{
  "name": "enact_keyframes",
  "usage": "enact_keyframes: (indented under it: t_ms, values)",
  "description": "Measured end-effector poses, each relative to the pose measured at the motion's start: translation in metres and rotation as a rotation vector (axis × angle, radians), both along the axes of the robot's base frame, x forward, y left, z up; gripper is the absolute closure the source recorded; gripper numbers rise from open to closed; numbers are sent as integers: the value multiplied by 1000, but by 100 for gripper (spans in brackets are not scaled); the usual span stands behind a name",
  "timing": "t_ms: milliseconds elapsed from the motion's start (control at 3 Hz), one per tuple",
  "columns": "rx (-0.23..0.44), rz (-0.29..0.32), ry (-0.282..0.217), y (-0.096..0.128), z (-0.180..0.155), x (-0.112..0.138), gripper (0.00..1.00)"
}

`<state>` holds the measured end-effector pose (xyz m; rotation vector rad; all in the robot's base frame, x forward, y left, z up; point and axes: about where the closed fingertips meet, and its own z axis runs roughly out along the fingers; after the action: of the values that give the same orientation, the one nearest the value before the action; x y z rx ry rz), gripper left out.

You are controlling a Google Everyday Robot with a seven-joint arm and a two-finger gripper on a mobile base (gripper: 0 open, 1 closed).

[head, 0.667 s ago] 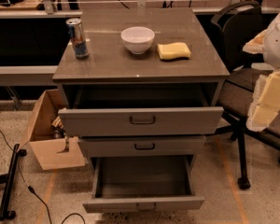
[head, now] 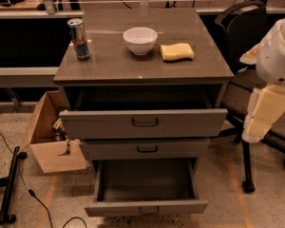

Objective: Open middle drawer

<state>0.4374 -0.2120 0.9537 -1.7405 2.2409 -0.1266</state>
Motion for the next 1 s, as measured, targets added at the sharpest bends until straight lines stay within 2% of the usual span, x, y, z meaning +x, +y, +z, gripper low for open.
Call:
enact_keyframes:
  t_ms: [333, 667, 1000]
  values:
    - [18, 60, -1, 17, -48, -15, 0]
    - [38, 180, -9, 40, -112, -30, 0]
    - [28, 215, -16, 48, -144, -35, 0]
